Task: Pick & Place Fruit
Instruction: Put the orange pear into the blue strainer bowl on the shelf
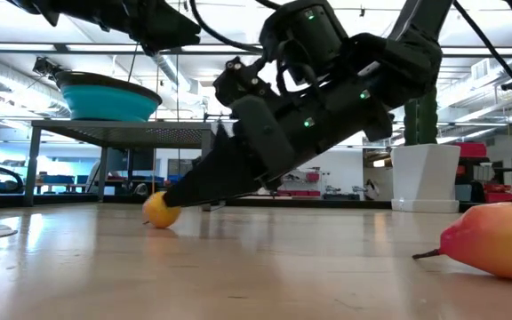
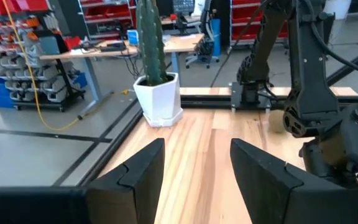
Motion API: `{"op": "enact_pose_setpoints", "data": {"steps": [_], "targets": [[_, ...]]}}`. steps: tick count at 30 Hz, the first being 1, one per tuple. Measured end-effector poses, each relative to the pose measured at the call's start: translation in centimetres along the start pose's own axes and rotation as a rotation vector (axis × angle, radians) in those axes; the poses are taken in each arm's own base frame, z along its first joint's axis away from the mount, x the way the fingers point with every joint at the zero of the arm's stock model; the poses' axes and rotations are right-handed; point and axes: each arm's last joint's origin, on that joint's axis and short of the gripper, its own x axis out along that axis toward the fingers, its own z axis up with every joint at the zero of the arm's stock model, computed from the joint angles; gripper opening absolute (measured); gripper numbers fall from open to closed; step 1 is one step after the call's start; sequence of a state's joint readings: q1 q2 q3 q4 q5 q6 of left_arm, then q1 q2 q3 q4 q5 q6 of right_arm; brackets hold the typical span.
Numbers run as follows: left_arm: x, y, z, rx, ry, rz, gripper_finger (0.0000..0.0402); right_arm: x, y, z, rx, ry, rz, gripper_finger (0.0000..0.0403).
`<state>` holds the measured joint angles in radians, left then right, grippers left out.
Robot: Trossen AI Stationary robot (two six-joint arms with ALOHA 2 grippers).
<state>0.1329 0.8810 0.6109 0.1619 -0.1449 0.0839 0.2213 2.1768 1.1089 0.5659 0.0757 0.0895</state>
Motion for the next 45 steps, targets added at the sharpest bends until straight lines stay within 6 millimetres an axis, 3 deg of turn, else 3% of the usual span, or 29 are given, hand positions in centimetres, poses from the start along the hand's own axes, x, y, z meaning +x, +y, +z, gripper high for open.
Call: {"op": "enact_pose_setpoints", "data": {"steps": [6, 20, 27, 33, 41, 45], "targets": [[0.0, -0.2, -0.3, -0.015, 0.033, -0.02, 0.0192, 1.8, 0.2, -0.5, 0.017, 0.025, -0.002, 0.0238], [-0.1, -0.4, -0.3, 0.009, 0.035, -0.028, 0.0192, 1.7, 0.2, -0.3, -0.014, 0.046, -0.027, 0.0238], [-0.3, -1.7, -0.3, 0.033, 0.022, -0.193, 0.0192, -0.5, 0.4, 3.1, -0.024, 0.017, -0.026, 0.0238], [-0.4, -3.2, -0.4, 0.046, 0.027, -0.262, 0.0192, -1.9, 0.8, 3.9, -0.053, 0.075, -0.022, 0.0238], [0.6, -8.1, -5.1, 0.079, 0.303, -0.45, 0.0192, -5.0, 1.3, 4.4, -0.038, 0.294, -0.038, 0.0238], [1.1, -10.6, -6.5, 0.125, 0.338, -0.487, 0.0193, -7.2, 1.9, 5.0, -0.018, 0.375, -0.037, 0.0238]]}}
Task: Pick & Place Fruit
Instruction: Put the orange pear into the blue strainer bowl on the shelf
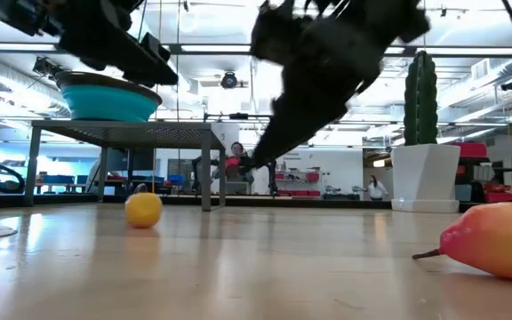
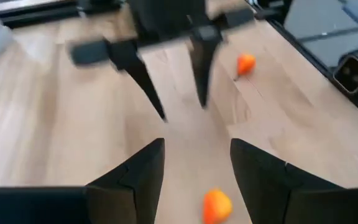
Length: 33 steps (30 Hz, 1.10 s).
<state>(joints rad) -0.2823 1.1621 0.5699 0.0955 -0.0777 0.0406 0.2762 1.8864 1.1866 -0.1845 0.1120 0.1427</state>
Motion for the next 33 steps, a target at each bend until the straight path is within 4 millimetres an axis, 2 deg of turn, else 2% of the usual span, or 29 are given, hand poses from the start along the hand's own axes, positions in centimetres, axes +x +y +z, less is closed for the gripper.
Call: {"op": "enact_pose_setpoints", "data": {"steps": [4, 9, 13, 19, 22, 26, 33], "targets": [[2.1, -1.2, -1.1, 0.021, 0.057, -0.046, 0.0211, -2.9, 0.8, -0.4, 0.007, 0.091, 0.004, 0.0238], [4.1, -1.7, -2.7, 0.026, 0.139, -0.079, 0.0255, -6.6, 1.8, -1.2, 0.054, 0.201, 0.003, 0.0238], [4.9, -2.0, -3.7, 0.023, 0.195, -0.14, 0.0293, -8.0, 2.5, -1.6, 0.092, 0.226, -0.012, 0.0238], [6.0, -2.1, -5.2, 0.047, 0.278, -0.136, 0.0323, -7.9, 3.3, -2.5, 0.067, 0.218, -0.053, 0.0238], [6.6, -2.0, -5.4, 0.06, 0.261, -0.086, 0.0325, -7.6, 3.3, -3.0, 0.064, 0.211, -0.065, 0.0238], [7.0, -2.2, -5.6, 0.048, 0.262, -0.154, 0.0325, -7.4, 3.2, -3.3, 0.077, 0.214, -0.076, 0.0238], [8.1, -2.2, -7.1, 0.069, 0.314, -0.121, 0.0325, -7.3, 3.3, -2.9, 0.084, 0.178, -0.066, 0.0238]]}}
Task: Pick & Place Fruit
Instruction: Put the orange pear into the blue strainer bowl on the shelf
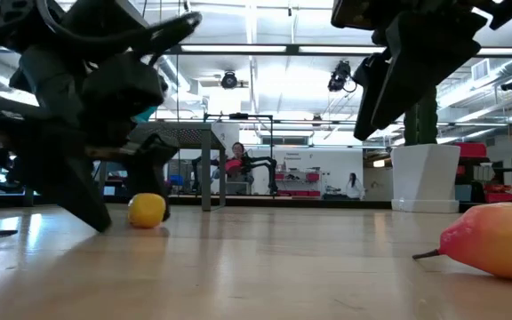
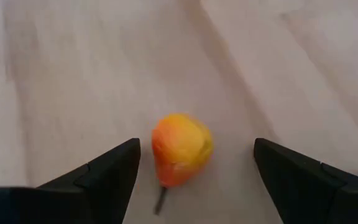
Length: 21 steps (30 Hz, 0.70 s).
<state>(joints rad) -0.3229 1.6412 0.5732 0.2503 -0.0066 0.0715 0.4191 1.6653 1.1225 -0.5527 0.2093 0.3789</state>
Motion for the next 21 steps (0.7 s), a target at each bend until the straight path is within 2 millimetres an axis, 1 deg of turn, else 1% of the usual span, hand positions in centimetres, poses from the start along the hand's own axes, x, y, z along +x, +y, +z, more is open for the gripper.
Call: {"op": "enact_pose_setpoints", "data": {"steps": [4, 10, 21], "targets": [[0.47, 0.02, -0.08, 0.006, -0.004, 0.015, 0.0315, 0.0, 0.01, 0.07, -0.004, -0.007, 0.003, 0.0238], [0.51, 0.01, -0.01, 0.013, -0.017, 0.014, 0.0289, 0.01, 0.01, 0.13, -0.015, -0.015, -0.004, 0.0238], [0.52, -0.02, -0.07, 0.013, -0.011, 0.012, 0.0221, 0.02, -0.03, 0.17, -0.017, -0.024, -0.021, 0.0238]]}}
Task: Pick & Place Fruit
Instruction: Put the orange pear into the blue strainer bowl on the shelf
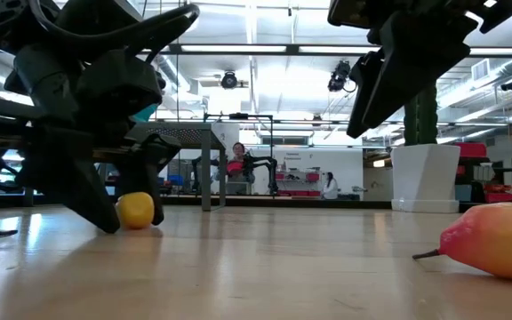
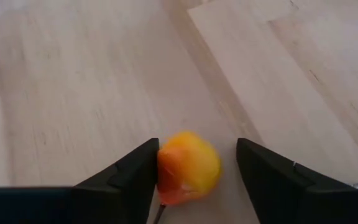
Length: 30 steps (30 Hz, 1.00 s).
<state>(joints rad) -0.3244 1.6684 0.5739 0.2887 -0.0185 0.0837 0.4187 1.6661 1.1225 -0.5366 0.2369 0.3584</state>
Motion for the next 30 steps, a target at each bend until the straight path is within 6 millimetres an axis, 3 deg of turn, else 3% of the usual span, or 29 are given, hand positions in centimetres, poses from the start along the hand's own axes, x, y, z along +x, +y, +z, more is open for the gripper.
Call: {"op": "enact_pose_setpoints", "data": {"steps": [17, 24, 30], "targets": [[-0.7, 0.2, 0.0, 0.0, 0.035, 0.03, 0.0135, 0.0, 0.0, 0.0, 0.001, -0.005, -0.005, 0.0238], [-4.2, 0.7, 1.7, -0.004, 0.062, 0.121, 0.0139, 0.0, 0.0, 0.0, 0.002, -0.006, -0.004, 0.0238], [-9.2, 1.1, 3.3, -0.015, -0.034, 0.222, 0.0132, 0.0, 0.0, 0.1, 0.004, -0.013, -0.002, 0.0238]]}}
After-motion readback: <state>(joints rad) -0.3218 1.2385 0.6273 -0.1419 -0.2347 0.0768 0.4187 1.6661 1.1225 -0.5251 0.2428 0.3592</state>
